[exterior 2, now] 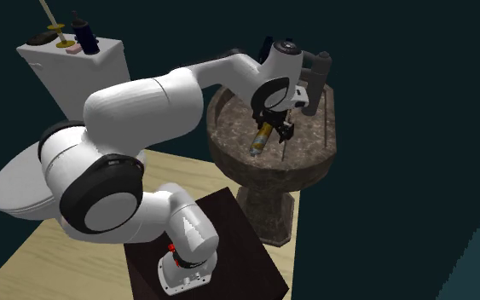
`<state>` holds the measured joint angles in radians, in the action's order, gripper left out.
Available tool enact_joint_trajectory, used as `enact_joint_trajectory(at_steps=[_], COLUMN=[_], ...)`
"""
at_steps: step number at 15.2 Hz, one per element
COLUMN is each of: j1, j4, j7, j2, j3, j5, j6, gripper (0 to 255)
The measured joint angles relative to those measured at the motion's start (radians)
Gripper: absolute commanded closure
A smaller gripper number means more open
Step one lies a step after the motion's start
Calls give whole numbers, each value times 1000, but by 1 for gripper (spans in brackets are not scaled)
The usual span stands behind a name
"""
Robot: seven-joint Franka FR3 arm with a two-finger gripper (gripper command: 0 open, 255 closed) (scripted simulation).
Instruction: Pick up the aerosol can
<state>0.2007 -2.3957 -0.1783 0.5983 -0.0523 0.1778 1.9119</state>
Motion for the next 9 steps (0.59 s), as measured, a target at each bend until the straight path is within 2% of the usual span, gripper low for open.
enact_joint_trajectory(at_steps=[5, 9], j1=[84, 97], j4=[-8, -46], j7=[-133, -161], j2=[-89, -109], j3=[-31, -36], j5=[24, 31], j6=[82, 137], gripper=[0, 0])
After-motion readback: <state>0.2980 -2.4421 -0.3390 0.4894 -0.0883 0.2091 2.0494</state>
